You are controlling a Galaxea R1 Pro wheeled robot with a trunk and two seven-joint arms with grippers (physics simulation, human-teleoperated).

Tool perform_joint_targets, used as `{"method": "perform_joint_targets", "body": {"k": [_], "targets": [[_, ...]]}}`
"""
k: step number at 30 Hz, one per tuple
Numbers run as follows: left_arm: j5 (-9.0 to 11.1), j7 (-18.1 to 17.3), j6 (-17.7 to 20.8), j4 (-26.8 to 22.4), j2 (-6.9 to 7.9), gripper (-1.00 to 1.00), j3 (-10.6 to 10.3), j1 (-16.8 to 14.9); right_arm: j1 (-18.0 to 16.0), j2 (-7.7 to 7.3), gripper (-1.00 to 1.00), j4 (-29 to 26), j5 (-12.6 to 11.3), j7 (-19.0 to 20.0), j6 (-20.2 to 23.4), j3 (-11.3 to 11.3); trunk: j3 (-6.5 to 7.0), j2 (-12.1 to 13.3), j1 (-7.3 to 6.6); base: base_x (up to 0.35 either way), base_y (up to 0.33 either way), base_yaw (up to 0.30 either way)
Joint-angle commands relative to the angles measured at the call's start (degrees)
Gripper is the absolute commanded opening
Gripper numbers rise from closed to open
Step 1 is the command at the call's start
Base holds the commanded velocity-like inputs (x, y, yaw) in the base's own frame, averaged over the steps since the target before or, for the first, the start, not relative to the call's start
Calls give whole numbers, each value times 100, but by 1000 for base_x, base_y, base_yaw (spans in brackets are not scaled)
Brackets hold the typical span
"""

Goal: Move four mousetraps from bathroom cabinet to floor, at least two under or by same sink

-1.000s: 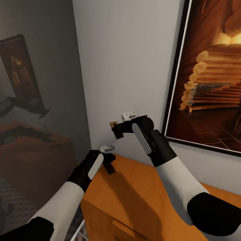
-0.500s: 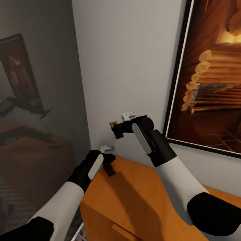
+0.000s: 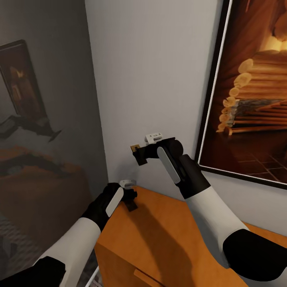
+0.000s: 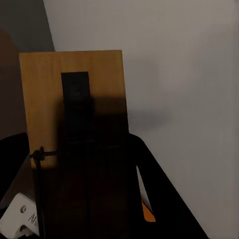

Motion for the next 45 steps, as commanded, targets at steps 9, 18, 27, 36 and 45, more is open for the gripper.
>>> {"method": "perform_joint_targets", "body": {"k": [9,18,27,36,45], "targets": [[305,135,231,82,0,100,-14,-4,-4,0,-100,-3,-39,-41,20,-3,-8,-5,1,0,0,0],[619,252,433,49,0,100,-14,-4,-6,0,-100,-4,-33,-42,20,-9,-8,-5,1,0,0,0],[721,264,445,36,0,100,-7,-4,-2,0,-100,-5,-32,-44,20,-27,-8,-5,1,0,0,0],[723,281,427,67,0,100,1,-4,-3,0,-100,-3,-32,-45,20,-30,-8,-5,1,0,0,0],[738,762,381,105,0,100,8,-4,0,0,-100,-3,-32,-45,20,-30,-8,-5,1,0,0,0]]}}
